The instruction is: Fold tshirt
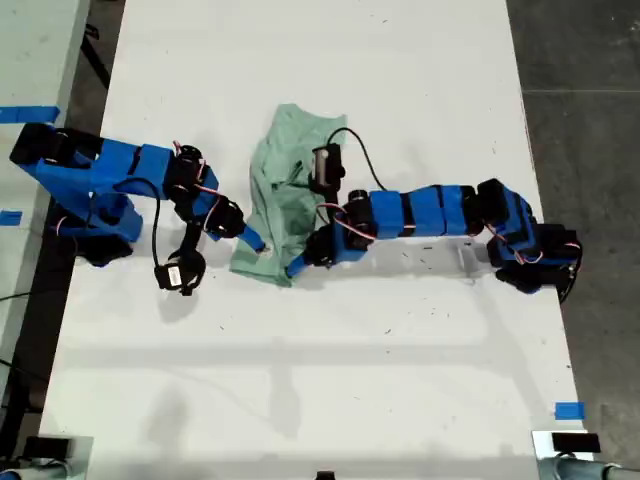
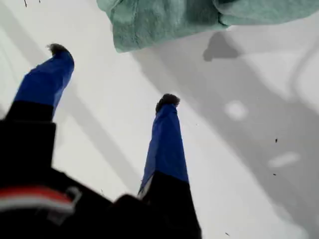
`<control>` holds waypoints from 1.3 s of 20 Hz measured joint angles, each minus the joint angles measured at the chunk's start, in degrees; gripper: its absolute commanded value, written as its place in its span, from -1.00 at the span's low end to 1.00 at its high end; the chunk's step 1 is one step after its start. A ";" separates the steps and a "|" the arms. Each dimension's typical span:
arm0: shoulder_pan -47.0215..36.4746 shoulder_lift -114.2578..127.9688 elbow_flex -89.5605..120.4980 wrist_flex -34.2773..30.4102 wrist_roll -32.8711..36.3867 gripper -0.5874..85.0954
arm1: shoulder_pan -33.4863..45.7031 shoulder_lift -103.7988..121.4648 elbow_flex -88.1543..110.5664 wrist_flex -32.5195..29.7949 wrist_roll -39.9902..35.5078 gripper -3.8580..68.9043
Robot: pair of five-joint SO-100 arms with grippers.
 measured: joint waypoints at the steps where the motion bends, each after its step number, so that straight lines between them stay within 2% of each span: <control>1: -0.62 -0.35 0.00 0.00 0.35 -0.23 | 0.00 -0.44 -0.09 0.00 -0.26 -0.02; 4: -2.99 -3.08 1.85 -2.46 1.49 -0.22 | 0.09 -2.64 -0.18 -2.81 -1.23 -0.02; 7: -5.71 -8.61 4.13 -6.68 2.46 -0.26 | 1.93 -7.21 -0.18 -8.17 -2.99 -0.05; 9: -7.12 -13.89 4.75 -10.46 2.72 -0.42 | 3.87 -10.81 -0.26 -12.66 -3.69 -0.06; 11: -7.47 -18.98 4.57 -13.62 3.43 -0.75 | 5.36 -13.45 -2.29 -16.35 -3.78 -0.12; 13: -7.47 -21.62 3.34 -17.31 3.25 -0.98 | 6.15 -15.73 -3.87 -19.34 -3.78 -0.35; 14: -7.47 -22.41 3.08 -19.42 2.99 -0.98 | 6.24 -16.52 -4.75 -21.18 -3.78 -0.58; 17: -6.33 -23.47 3.08 -22.59 0.79 -0.98 | 6.33 -16.96 -4.92 -21.45 -3.78 -0.94; 23: -2.99 -22.59 3.08 -24.87 0.00 -0.98 | 5.98 -16.70 -5.01 -20.74 -2.55 -0.94; 25: -0.97 -20.21 2.72 -24.79 -0.18 -0.98 | 4.39 -14.77 -3.87 -17.75 -2.37 -0.94; 26: 0.62 -19.60 0.88 -21.88 -0.26 -0.98 | 3.34 -13.54 -3.60 -15.64 -2.37 -0.94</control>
